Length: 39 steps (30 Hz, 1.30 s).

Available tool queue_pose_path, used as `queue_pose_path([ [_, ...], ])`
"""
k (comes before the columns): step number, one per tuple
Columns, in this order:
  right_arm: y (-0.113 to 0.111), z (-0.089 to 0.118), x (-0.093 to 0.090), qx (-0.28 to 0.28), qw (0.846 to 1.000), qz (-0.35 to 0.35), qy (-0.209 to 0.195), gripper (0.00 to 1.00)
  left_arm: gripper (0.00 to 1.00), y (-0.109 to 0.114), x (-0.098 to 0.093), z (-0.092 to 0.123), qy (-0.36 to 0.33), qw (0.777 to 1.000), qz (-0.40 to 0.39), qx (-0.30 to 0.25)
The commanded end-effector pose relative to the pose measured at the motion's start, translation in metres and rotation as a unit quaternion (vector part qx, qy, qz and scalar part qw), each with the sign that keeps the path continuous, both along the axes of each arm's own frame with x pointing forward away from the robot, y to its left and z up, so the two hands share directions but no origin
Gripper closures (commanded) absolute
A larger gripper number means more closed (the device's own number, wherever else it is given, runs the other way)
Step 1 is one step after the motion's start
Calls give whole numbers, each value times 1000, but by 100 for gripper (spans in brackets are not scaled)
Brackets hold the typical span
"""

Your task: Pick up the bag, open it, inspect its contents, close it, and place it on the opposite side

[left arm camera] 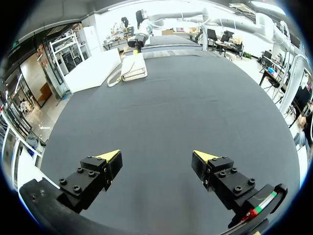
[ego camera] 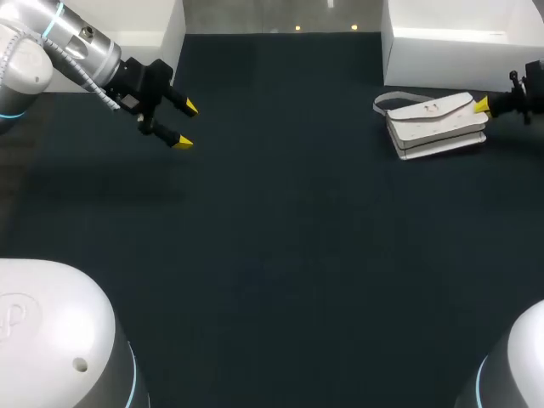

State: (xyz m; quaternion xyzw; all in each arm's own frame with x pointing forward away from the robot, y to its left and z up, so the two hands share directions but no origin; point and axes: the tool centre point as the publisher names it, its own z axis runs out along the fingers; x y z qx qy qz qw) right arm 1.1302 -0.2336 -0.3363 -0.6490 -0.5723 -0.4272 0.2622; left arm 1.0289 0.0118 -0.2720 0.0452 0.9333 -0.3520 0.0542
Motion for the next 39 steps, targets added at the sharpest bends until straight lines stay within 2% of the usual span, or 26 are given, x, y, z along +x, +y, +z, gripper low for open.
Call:
queue_pose_path([
  [1,16,1,-9,9,1000,-9,-12,100,0,0,0,-1,-1,1000,0,-1],
  [11,65,-5,-37,1,999,-40,-9,100,0,0,0,-1,-1,1000,0,-1],
  [16,88,-6,-54,-5,997,-81,-13,100,0,0,0,-1,-1,1000,0,-1],
  [30,145,-4,-91,-41,988,-144,-39,100,0,0,0,-1,-1,1000,0,-1],
  [39,145,-4,-91,-41,988,-144,-39,100,0,0,0,-1,-1,1000,0,-1],
])
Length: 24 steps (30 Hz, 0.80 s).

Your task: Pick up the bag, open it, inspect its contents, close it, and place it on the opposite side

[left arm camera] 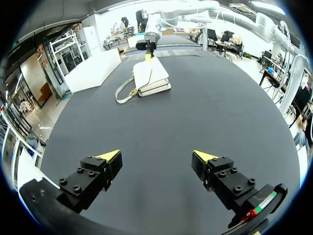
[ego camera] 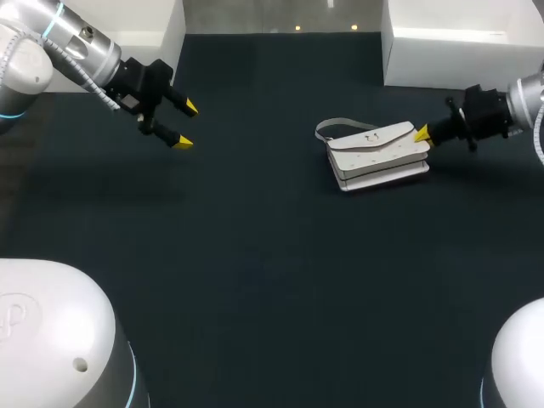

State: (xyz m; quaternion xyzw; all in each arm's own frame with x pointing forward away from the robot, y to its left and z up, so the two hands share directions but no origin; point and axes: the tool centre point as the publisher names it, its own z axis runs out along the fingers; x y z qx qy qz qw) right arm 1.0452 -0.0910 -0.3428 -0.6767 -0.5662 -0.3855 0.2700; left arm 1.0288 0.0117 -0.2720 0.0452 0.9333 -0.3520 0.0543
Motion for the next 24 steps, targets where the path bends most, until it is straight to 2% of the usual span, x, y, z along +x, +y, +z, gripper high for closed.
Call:
queue_pose_path([
  [1,2,3,-6,-25,987,-135,-87,100,0,0,0,-1,-1,1000,0,-1],
  [12,2,3,-6,-25,987,-135,-87,100,0,0,0,-1,-1,1000,0,-1],
  [16,25,0,-16,-14,982,-164,-91,100,0,0,0,-1,-1,1000,0,-1],
  [24,67,-3,-35,14,986,-141,-83,100,0,0,0,-1,-1,1000,0,-1],
])
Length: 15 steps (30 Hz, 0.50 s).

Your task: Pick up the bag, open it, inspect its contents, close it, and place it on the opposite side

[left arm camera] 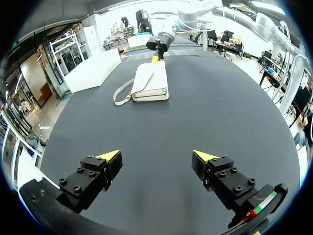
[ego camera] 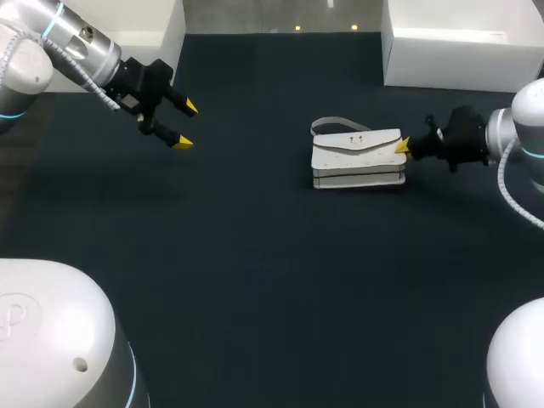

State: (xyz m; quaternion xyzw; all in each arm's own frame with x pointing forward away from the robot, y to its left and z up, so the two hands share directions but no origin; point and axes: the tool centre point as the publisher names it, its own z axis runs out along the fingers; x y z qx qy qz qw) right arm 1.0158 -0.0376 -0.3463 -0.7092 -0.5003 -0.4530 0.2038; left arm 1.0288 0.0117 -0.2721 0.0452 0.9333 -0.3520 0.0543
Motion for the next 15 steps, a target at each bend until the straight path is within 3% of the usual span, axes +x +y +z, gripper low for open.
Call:
queue_pose_path([
  [1,16,1,-7,2,999,-35,-30,100,0,0,0,-1,-1,1000,0,-1],
  [15,61,-7,-22,29,999,-18,-25,100,0,0,0,-1,-1,1000,0,-1],
])
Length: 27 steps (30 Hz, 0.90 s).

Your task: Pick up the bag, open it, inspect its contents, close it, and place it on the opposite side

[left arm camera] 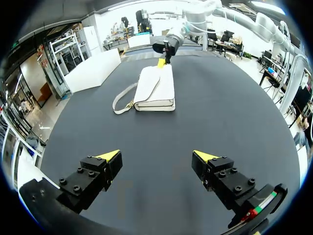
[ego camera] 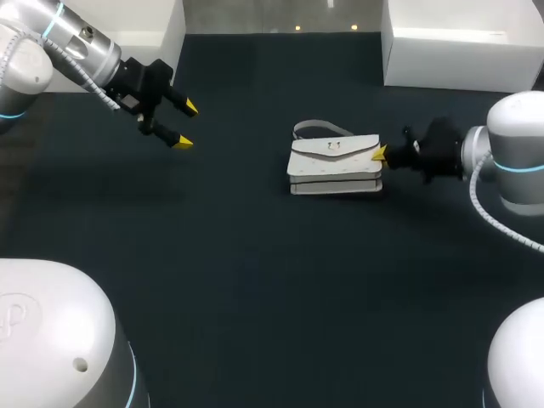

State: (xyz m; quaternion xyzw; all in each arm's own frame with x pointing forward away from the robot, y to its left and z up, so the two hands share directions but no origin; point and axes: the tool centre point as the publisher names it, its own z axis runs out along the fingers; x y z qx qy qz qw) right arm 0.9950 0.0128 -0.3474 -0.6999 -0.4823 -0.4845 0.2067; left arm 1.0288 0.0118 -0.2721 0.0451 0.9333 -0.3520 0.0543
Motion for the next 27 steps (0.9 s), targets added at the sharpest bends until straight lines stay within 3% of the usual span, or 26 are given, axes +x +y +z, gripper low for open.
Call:
queue_pose_path([
  [1,13,-7,-1,8,1000,-1,0,100,0,0,0,-1,-1,1000,0,-1],
  [11,36,-10,15,26,1000,14,7,100,0,0,0,-1,-1,1000,0,-1],
  [27,80,-18,22,62,998,-8,4,100,0,0,0,-1,-1,1000,0,-1],
])
